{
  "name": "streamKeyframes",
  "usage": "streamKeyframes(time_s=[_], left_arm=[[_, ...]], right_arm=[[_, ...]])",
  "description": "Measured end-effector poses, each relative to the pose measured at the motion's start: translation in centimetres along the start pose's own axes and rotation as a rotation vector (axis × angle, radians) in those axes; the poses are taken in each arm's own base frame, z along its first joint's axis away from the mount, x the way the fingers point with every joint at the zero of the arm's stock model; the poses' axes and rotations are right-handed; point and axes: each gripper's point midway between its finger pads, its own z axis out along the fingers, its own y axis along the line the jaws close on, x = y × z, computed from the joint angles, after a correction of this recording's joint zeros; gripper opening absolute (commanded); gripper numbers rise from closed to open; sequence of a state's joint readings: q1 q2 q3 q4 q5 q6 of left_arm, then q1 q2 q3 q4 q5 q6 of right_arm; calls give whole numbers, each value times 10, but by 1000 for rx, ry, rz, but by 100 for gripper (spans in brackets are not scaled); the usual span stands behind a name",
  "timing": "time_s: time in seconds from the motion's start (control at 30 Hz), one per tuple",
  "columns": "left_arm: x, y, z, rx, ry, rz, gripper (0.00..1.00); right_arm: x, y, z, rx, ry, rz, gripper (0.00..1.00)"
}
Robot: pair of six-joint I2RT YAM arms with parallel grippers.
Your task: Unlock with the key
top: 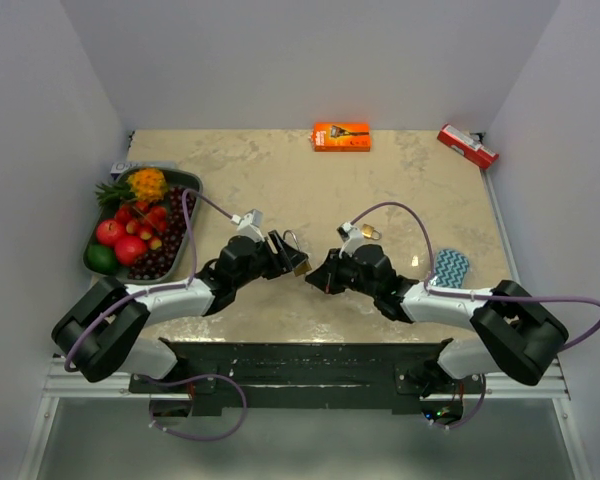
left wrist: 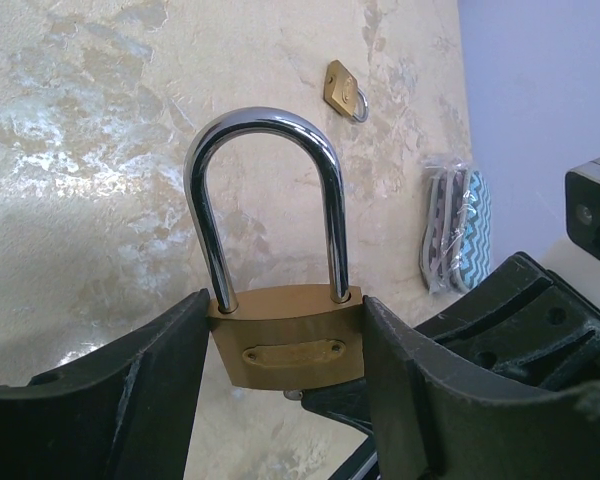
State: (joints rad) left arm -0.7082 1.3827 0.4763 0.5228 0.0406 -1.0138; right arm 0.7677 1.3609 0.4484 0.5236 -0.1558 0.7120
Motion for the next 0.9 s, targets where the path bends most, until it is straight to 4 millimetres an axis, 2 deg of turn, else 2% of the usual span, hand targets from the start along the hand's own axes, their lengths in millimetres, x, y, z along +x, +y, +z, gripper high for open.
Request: streamKeyframes(time_s=[0.5,0.9], left_arm=[[5,1,3,-7,-2,-12,0],[14,-3,10,13,-12,-51,0]], right_arm=[[2,-3,0,14,-20,-45,0],[0,-11,-8,44,-67,-59,0]])
